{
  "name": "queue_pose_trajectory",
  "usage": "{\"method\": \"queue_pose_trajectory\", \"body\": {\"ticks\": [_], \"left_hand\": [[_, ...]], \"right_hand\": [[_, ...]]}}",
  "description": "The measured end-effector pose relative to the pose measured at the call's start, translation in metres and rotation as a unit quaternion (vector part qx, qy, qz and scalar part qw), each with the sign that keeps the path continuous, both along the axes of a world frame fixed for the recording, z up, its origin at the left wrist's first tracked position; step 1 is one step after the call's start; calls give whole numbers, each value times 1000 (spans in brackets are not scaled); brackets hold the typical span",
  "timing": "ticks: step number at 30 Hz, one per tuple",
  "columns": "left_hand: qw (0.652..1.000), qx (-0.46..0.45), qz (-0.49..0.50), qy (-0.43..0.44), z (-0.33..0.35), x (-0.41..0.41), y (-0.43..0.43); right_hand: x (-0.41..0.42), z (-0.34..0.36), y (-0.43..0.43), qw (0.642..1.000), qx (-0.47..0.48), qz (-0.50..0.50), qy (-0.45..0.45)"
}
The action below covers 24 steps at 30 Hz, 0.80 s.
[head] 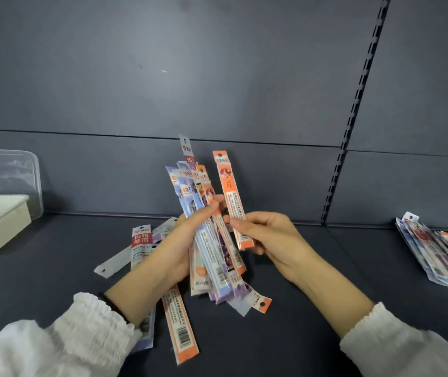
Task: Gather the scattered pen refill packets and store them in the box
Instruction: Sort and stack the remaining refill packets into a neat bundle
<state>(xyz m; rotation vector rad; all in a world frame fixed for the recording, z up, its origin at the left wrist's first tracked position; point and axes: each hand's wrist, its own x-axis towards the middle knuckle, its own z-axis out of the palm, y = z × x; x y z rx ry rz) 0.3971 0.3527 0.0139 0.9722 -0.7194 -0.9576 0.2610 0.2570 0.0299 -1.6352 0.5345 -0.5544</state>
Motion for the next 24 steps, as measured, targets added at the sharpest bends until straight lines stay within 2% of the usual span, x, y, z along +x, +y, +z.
{"method": "queue_pose_trajectory", "body": {"ticks": [7,13,17,20,24], "left_hand": [[999,-22,-42,-8,5,-4,3],[991,-25,-35,125,2,9,0],[975,-81,39,203,6,35,6],[971,-100,63,208,6,43,8],[975,-105,62,188,5,39,7]], "right_hand": [[2,3,5,999,-13,36,27],[5,0,3,1000,-2,-9,3],[0,0,6,991,-79,25,106],[3,-5,15,985,-68,91,129],[6,-9,13,991,-7,104,88]]}}
